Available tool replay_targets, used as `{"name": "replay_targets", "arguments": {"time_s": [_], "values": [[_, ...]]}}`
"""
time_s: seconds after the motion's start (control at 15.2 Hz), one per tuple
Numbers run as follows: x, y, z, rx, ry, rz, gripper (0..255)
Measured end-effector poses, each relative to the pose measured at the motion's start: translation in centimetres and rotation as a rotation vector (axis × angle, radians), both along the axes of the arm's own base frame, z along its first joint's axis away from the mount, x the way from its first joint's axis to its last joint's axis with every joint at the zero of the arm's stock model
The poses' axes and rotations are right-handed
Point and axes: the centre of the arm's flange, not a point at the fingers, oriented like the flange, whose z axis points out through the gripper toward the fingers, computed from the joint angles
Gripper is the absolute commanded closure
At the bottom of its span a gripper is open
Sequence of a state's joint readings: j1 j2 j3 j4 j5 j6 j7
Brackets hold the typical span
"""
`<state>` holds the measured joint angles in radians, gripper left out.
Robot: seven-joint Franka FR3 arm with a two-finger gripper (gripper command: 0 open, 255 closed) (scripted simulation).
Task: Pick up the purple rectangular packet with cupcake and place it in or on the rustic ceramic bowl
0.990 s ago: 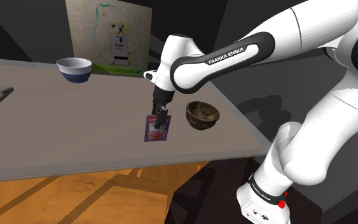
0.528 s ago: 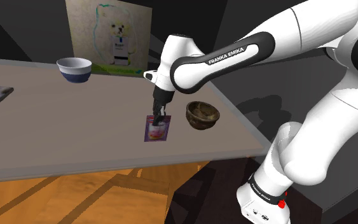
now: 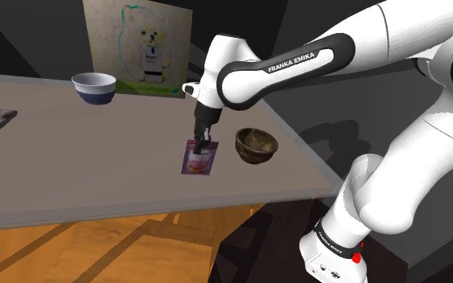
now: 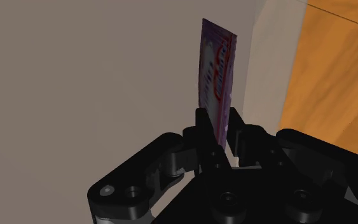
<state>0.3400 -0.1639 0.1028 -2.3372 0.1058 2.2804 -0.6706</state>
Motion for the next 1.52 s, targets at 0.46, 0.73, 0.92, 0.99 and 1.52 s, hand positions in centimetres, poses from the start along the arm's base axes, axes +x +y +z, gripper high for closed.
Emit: {"name": "replay_targets", "arguments": {"time_s": [0.46,0.73,0.92,0.99,1.52], "values": [[0.0,0.0,3.7,0.000,0.000,0.000,255],[0.0,0.0,5.8,0.000,0.000,0.000,255],[0.0,0.0,7.4,0.000,0.000,0.000,255],[0.0,0.0,7.9,0.000,0.000,0.000,255],[-0.1,0.0,12.2,0.000,0.000,0.000,255]]}}
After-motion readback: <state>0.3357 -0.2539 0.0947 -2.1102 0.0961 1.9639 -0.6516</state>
